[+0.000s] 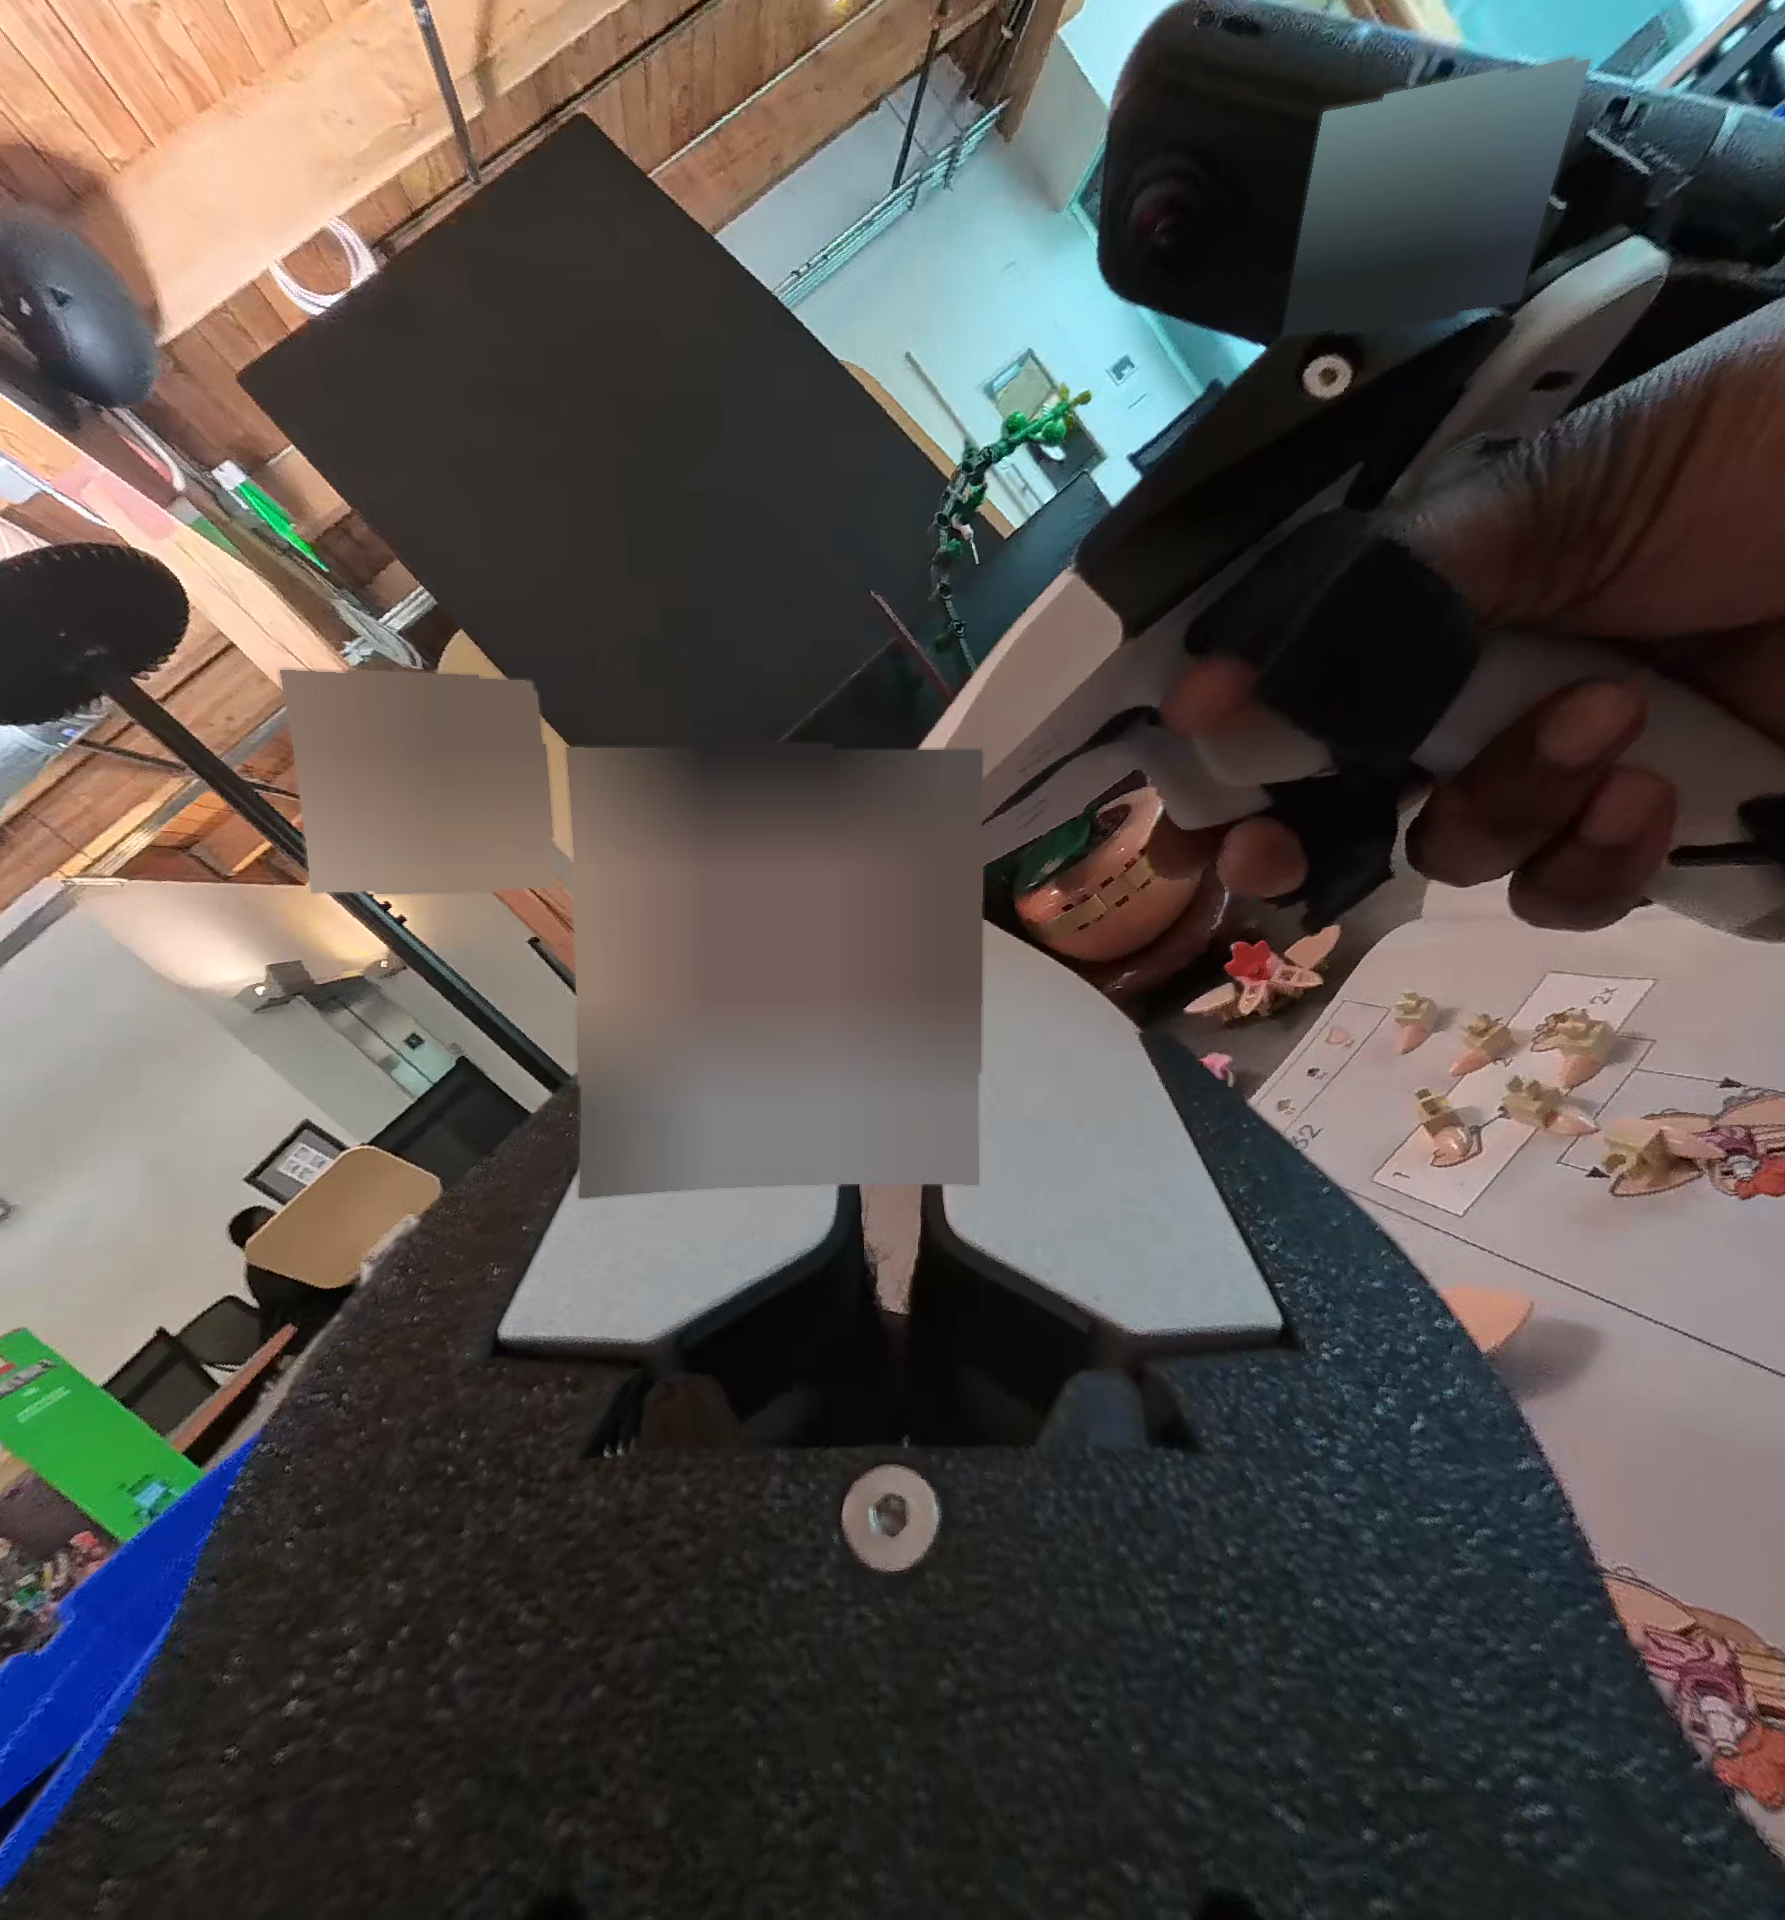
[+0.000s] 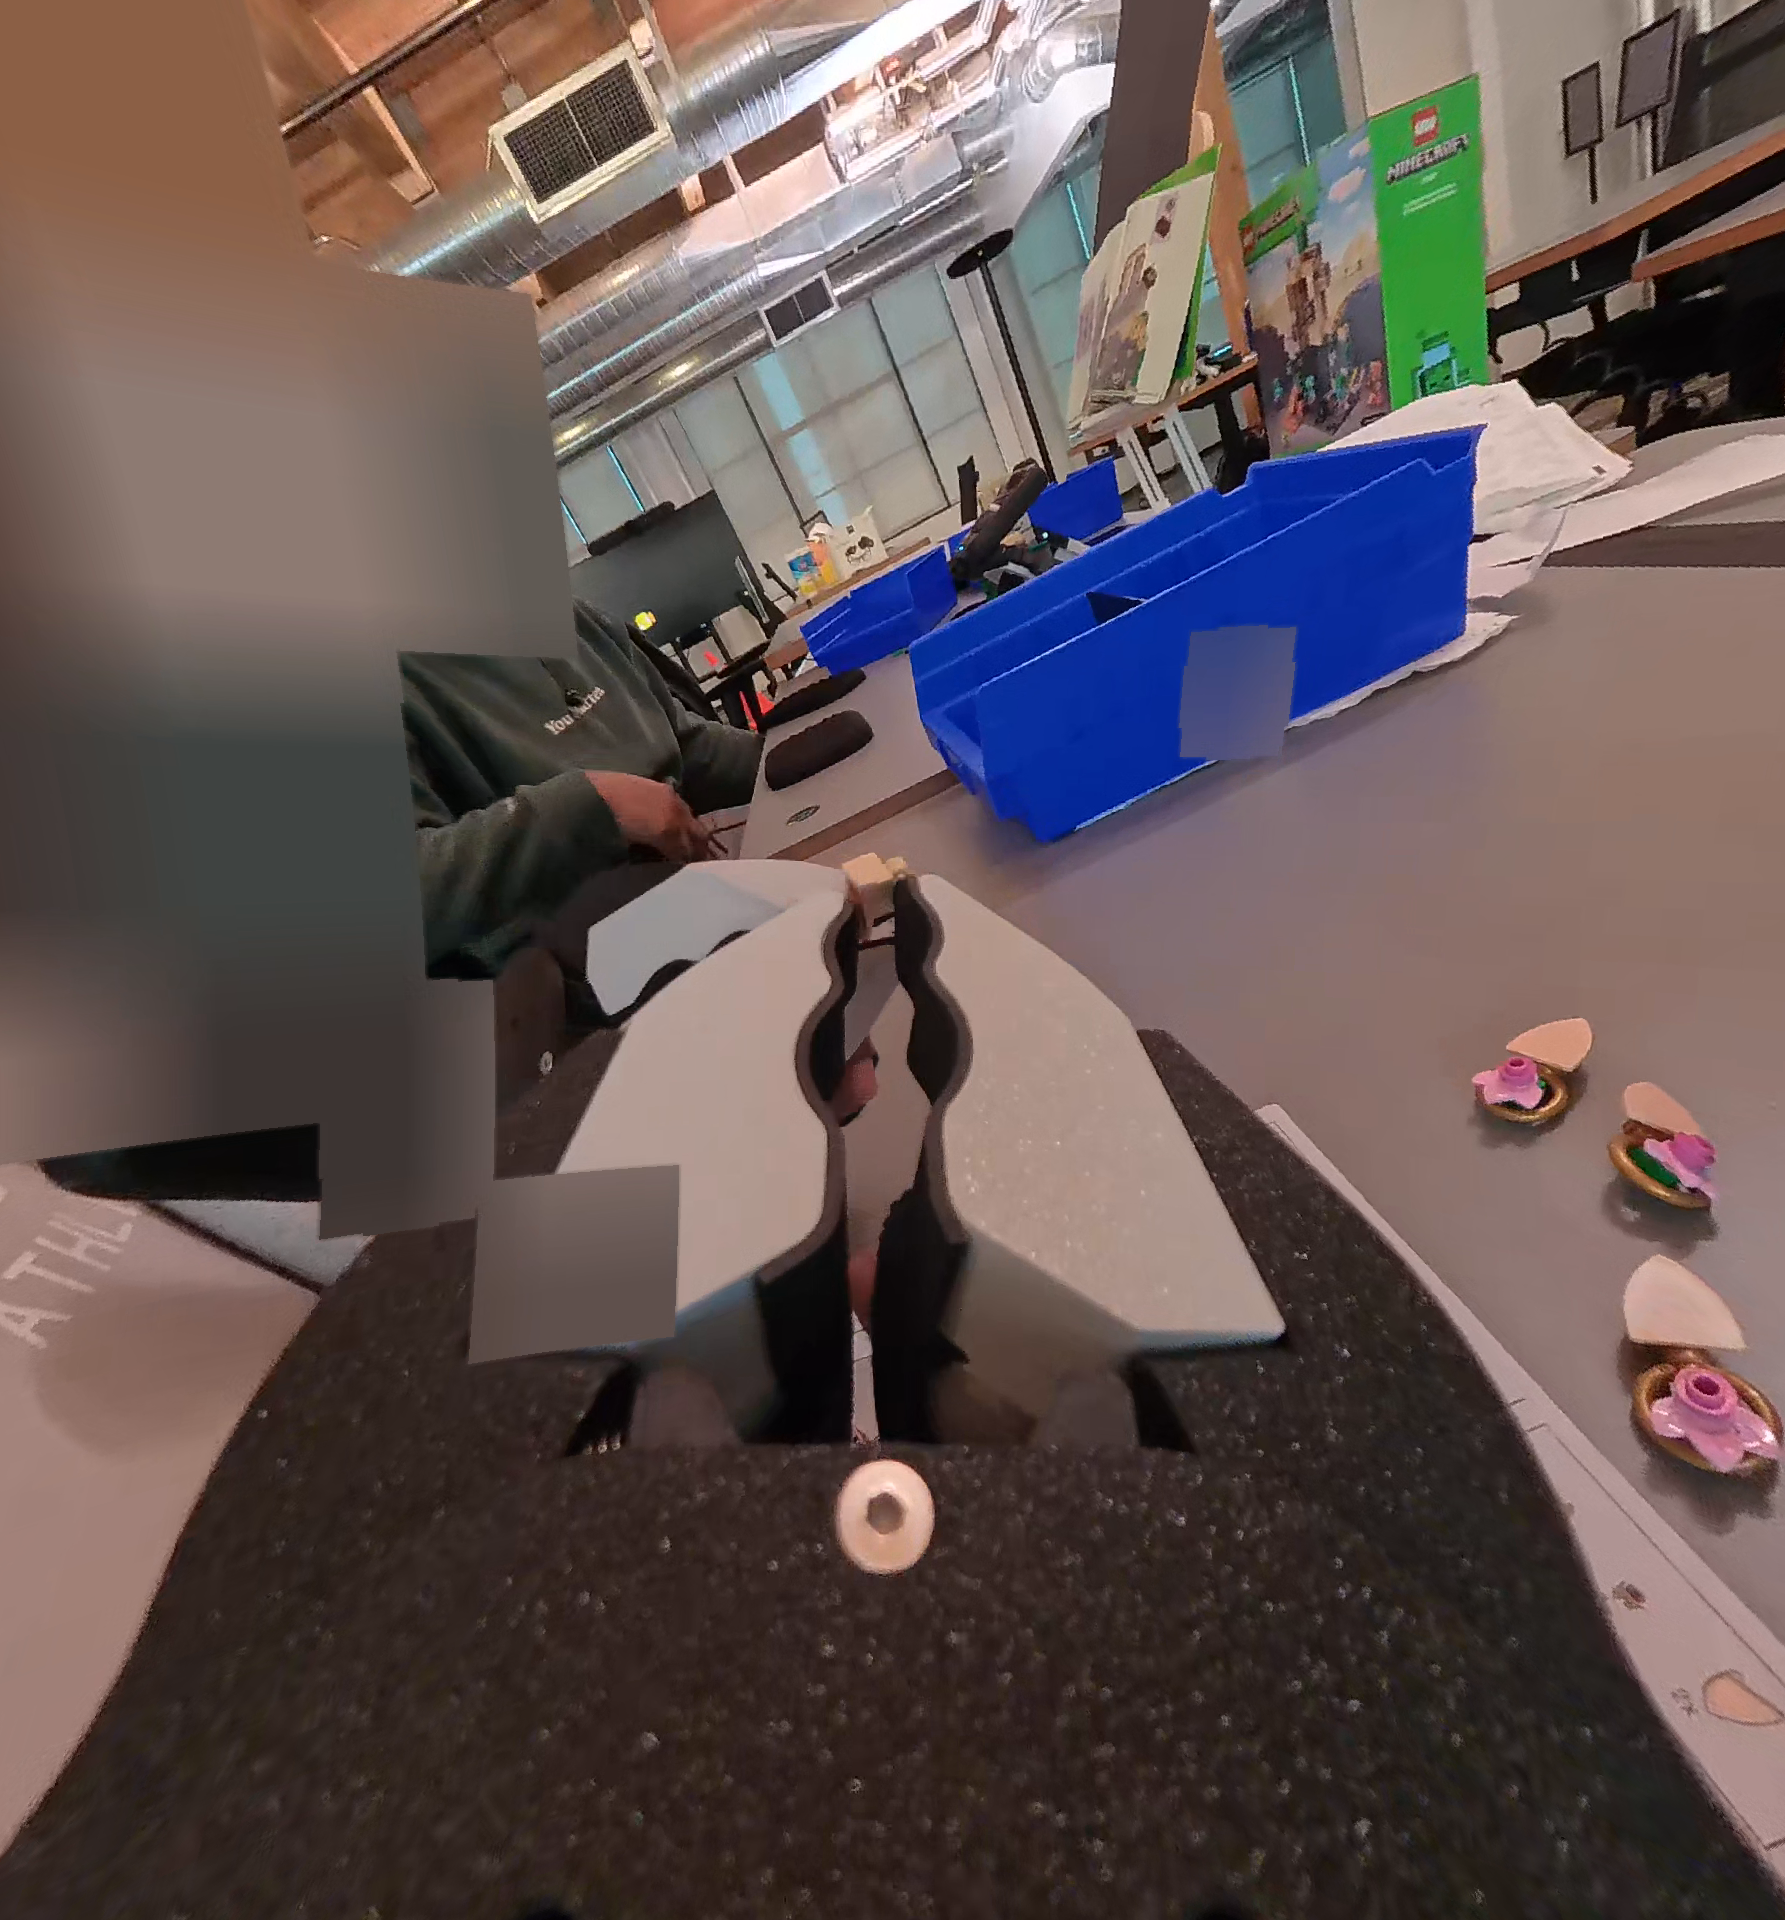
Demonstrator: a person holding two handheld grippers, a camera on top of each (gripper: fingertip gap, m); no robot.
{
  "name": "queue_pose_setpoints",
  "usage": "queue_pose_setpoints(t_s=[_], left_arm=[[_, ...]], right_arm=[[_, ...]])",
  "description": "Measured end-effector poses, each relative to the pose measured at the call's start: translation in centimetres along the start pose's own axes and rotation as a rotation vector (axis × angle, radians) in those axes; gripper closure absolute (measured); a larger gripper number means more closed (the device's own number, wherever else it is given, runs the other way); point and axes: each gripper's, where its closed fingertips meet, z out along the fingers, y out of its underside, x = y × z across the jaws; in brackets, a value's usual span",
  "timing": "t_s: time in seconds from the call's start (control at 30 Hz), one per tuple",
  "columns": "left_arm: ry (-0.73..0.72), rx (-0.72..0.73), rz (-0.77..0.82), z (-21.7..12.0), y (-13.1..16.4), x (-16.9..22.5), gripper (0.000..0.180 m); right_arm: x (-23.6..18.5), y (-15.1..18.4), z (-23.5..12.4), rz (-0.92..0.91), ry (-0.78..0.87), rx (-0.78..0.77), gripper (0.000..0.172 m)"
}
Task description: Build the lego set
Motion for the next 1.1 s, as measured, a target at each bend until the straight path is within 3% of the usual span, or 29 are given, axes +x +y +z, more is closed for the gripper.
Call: queue_pose_setpoints(t_s=[0.27,0.67,0.9,1.1], left_arm=[[0.027,-0.006,-0.04,-0.2,0.1,0.1,0.174],[0.314,0.02,-0.267,-2.5,0.2,0.9,0.164],[0.668,0.109,-0.285,-5.1,-0.4,2.3,0.158],[0.966,0.174,-0.229,-6.3,-2.2,6.4,0.156]], right_arm=[[-0.1,0.3,0.2,-0.026,-0.012,-0.021,0.167],[-0.6,2.2,-0.2,-0.069,-0.161,-0.283,0.168],[-2.8,6.4,-4.0,0.131,-0.465,-0.757,0.167],[-4.0,7.2,-5.2,0.216,-0.594,-0.905,0.168]])
